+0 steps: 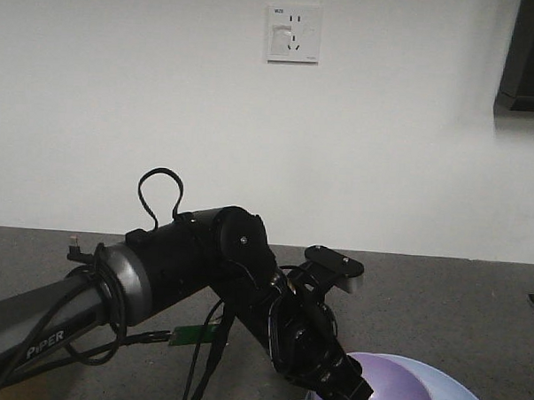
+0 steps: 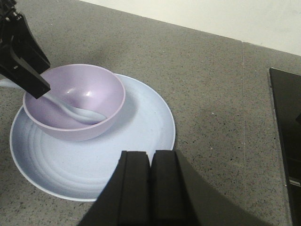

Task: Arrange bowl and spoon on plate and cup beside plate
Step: 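Move the left gripper over the bowl and drop the spoon inside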

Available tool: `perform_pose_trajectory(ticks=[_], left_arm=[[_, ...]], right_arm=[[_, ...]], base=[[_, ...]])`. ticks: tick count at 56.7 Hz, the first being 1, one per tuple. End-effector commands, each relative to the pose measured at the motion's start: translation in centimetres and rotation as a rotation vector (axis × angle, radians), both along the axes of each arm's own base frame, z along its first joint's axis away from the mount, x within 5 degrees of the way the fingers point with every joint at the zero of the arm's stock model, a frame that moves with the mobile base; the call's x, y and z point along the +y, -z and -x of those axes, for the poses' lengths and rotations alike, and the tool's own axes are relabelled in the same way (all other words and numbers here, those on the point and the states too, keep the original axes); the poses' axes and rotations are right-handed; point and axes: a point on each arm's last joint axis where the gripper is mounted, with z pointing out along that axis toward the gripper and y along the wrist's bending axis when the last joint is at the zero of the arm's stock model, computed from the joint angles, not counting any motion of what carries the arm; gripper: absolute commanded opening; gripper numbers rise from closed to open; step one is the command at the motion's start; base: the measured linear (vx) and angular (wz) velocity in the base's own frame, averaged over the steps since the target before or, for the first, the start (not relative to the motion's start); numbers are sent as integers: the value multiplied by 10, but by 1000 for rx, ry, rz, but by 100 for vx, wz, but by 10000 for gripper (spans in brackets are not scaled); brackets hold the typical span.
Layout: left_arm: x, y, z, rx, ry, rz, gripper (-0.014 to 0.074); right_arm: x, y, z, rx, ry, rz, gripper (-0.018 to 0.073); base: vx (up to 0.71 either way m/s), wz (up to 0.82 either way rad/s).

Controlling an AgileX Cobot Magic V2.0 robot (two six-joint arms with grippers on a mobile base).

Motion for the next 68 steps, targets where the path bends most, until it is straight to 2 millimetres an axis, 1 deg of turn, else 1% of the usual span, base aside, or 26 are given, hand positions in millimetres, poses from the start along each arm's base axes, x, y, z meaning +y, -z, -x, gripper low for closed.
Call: perform_pose_trajectory(ticks=[1, 7, 12, 16, 18, 22, 28, 32, 37, 44, 46, 54, 68], left_arm=[[9, -62, 14, -133, -1, 122, 566], [24, -95, 21, -262, 14, 88, 566], [46, -123, 30, -359, -15, 8, 566], [65, -139, 37, -433, -47, -78, 566], [78, -145, 38, -468, -80, -156, 566], [100, -158, 41, -528, -187, -240, 566], [130, -172, 48, -563, -326, -267, 566], [150, -174, 53, -551, -377, -275, 566], [174, -166, 57, -518, -419, -317, 566], [203, -139, 56, -437, -474, -405, 566], [211, -128, 55, -403, -484, -437, 566], [224, -96, 50, -319, -498, -509, 566], [235, -55, 46, -223, -504, -567, 566]], right_arm=[[-1, -15, -3, -107, 9, 1, -10], [-1, -15, -3, -107, 10, 2, -9], [-1, -15, -3, -107, 10, 2, -8], [-1, -16, -3, -111, 10, 2, -8], [-1, -16, -3, -114, 10, 1, -8], [-1, -16, -3, -118, 11, 1, -8], [-1, -16, -3, -117, 11, 1, -8], [-1, -16, -3, -117, 11, 2, -8], [-1, -16, -3, -117, 11, 2, -8], [-1, -16, -3, -116, 11, 2, -8], [-1, -16, -3, -116, 10, 1, -8], [-1, -16, -3, -116, 10, 1, -8], [-1, -16, -3, -108, 10, 1, -8]], base=[[0, 0], [0, 0], [0, 0], [0, 0], [0, 0], [0, 0], [0, 0], [0, 0], [0, 0], [0, 0], [0, 0], [0, 0], [0, 0]])
